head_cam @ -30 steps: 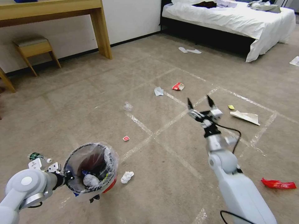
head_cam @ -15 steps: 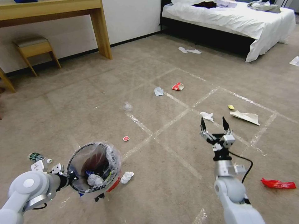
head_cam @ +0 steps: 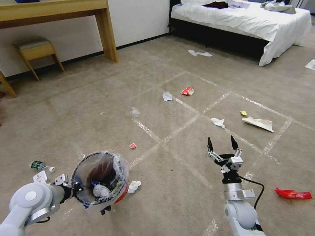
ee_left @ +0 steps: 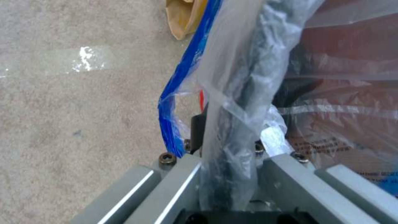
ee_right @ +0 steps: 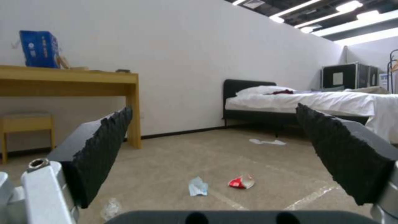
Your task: Pick up the trash bin and place the garbage on the floor into it.
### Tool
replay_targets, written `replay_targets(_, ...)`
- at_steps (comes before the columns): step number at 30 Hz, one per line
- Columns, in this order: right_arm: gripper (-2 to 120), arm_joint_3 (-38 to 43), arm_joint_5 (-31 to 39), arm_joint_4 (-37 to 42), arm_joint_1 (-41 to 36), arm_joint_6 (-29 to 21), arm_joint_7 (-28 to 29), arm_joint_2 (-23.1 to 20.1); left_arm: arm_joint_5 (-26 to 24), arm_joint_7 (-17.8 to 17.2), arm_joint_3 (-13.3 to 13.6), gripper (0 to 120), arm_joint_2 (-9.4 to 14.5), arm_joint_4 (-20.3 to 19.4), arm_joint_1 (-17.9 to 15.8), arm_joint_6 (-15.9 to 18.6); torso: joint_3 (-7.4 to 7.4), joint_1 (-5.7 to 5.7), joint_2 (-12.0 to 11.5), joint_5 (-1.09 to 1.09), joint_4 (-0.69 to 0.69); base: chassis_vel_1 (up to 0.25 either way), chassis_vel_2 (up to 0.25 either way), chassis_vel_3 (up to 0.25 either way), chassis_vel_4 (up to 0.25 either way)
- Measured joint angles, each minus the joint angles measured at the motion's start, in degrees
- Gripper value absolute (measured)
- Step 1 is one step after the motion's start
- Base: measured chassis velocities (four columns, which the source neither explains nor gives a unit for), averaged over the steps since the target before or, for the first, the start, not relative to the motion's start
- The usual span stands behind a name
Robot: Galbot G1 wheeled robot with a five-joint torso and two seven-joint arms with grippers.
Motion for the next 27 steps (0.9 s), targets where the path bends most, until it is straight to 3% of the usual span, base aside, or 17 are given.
replay_targets(9, 100, 0.67, 0.53, -0.12, 0.43, 0.03, 0.04, -0.48, -0.34, -0.13, -0.58, 0, 1.16, -0.72, 0.25, -0.24, 0.0, -0.01, 0.0, 0.0, 0.0, -0.021, 0.02, 0.027, -0.03)
replay_targets(27, 100, 0.2, 0.18, -1.19, 1.21, 0.15, 0.04, 0.63, -0.37, -0.07, -0.2, 0, 1.86, -0.09, -0.57, -0.5, 0.01, 0.01, 0.0, 0.0, 0.0, -0.078, 0.098, 0.085, -0.086)
